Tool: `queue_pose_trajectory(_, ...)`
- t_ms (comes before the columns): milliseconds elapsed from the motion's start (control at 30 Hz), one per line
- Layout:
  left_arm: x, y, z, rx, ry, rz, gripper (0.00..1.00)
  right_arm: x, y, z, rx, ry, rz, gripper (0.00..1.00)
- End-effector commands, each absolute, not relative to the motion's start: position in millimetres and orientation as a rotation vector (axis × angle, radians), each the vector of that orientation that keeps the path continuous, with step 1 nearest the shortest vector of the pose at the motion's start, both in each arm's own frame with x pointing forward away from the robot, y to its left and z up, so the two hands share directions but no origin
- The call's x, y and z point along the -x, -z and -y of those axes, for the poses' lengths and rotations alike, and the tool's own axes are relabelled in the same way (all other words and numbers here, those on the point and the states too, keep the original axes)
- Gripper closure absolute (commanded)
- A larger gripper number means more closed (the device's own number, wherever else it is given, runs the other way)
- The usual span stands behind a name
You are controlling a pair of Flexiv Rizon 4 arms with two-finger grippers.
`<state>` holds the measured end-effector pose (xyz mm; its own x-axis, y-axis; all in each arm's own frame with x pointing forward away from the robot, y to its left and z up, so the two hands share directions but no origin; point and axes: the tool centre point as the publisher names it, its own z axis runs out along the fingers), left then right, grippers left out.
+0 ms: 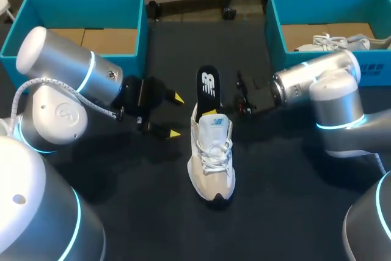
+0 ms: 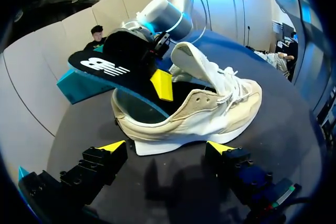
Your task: Take the shoe out of the shoebox, open the shoe tongue, remove and reinsert the insole, then place the shoe into the shoebox
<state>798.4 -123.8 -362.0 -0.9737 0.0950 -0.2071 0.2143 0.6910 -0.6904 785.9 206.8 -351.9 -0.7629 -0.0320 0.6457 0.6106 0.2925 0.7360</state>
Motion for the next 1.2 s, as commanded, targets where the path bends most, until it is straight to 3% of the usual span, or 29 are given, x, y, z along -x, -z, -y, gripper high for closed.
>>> queue_pose_trajectory(33, -795.9, 361.9, 122.6, -0.255, 1.152, -2.744, 0.00, -780.3, 360.3, -213.6, 0.523, 1.489, 2.005, 1.00)
queue_pose_trajectory(233, -796.8, 362.2, 124.6, -0.277, 1.160, -2.745, 0.00, -778.1, 358.2, -214.1, 0.531, 1.458, 2.026, 1.00)
queue_pose_trajectory(267, -797.2, 362.1, 125.1, -0.281, 1.161, -2.745, 0.00, -779.6, 354.1, -213.4, 0.529, 1.463, 2.039, 0.88)
queue_pose_trajectory(333, -797.8, 362.0, 125.8, -0.287, 1.162, -2.745, 0.00, -782.9, 347.9, -211.6, 0.527, 1.475, 2.066, 0.73)
queue_pose_trajectory(500, -799.2, 361.7, 126.3, -0.292, 1.167, -2.737, 0.00, -788.1, 333.6, -211.6, 0.507, 1.479, 2.111, 0.62)
queue_pose_trajectory(700, -797.7, 362.4, 125.8, -0.284, 1.170, -2.731, 0.00, -794.0, 325.1, -212.1, 0.492, 1.487, 2.143, 0.58)
queue_pose_trajectory(1067, -795.4, 362.3, 122.4, -0.268, 1.167, -2.730, 0.00, -812.4, 319.4, -201.6, 0.461, 1.412, 2.209, 0.63)
queue_pose_trajectory(1100, -795.2, 362.2, 122.1, -0.266, 1.165, -2.729, 0.00, -813.4, 320.2, -201.1, 0.459, 1.403, 2.213, 0.68)
queue_pose_trajectory(1200, -794.5, 362.1, 121.5, -0.263, 1.163, -2.729, 0.00, -815.3, 323.8, -200.0, 0.454, 1.362, 2.227, 0.98)
